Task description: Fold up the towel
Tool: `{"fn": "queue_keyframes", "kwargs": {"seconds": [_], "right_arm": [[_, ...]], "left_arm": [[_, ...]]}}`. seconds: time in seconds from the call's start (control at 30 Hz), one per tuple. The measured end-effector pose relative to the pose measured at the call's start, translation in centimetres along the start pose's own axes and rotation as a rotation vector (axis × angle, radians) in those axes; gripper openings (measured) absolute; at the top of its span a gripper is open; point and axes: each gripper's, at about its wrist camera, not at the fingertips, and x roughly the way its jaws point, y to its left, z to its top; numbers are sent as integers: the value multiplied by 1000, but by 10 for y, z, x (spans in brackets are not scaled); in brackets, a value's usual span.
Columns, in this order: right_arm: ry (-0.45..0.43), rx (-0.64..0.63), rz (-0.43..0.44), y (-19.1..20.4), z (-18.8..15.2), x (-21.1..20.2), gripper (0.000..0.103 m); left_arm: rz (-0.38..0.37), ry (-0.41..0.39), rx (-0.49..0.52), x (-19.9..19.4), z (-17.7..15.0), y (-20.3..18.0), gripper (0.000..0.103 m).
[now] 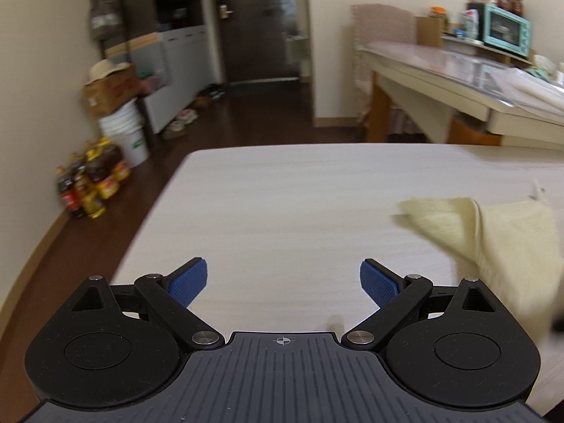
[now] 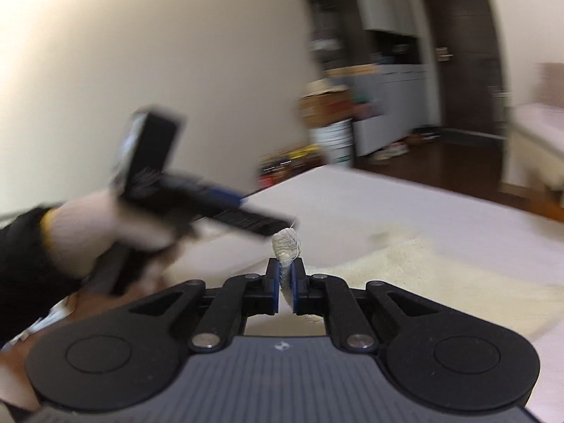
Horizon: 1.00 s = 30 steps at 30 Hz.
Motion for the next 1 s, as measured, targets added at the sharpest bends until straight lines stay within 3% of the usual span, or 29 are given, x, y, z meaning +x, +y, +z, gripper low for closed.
{"fn": "queue_keyframes", "kwargs": {"seconds": [0.13,0.2,0.33,0.5,0.67,0.73,0.77,0.93,1.0], "right_arm": [[79,-43,66,15,-8,21,9],[114,-50,91,16,-11,27,19],[80,-42,99,8,-2,3,24],[5,-7,-53,-23,9,-34,40],[-5,64,-219,-62,4,-51,40],[-9,88,-231,-68,0,-52,40],[-10,99,-238,-71,-2,-52,41],[0,127,-253,-75,-10,-48,41],[2,132,-252,-76,-12,-46,41]], "left_arm": [[4,4,-7,-1,-2,4,97],[-7,5,-8,2,-1,1,97],[-46,6,0,10,4,-8,97],[-200,-1,-2,21,21,-23,97],[-322,-14,55,31,40,-55,96],[-355,-9,80,35,43,-66,86],[-364,-1,85,37,43,-69,73],[-395,56,116,56,43,-86,69],[-397,81,117,63,42,-90,55]]}}
